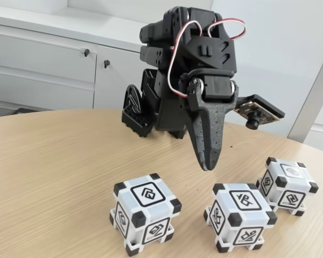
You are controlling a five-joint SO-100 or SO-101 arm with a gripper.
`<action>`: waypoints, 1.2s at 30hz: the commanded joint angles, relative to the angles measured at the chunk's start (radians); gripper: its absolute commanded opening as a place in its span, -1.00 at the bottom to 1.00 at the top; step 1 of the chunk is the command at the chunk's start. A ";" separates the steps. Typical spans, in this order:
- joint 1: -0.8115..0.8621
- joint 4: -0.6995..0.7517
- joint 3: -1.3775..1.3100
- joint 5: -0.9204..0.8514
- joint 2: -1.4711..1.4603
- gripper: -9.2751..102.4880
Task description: Stack cubes from left to right.
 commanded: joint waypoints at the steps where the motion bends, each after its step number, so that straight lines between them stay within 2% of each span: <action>1: -0.009 -0.002 -0.012 -0.075 0.009 -0.83; 15: -0.009 -0.005 -0.009 -0.074 0.009 -0.83; 23: 0.006 0.000 -0.049 -0.091 0.000 -0.61; 31: -0.006 0.000 -0.282 -0.060 -0.035 -0.48; 36: -0.012 0.002 -0.407 -0.178 -0.184 -0.37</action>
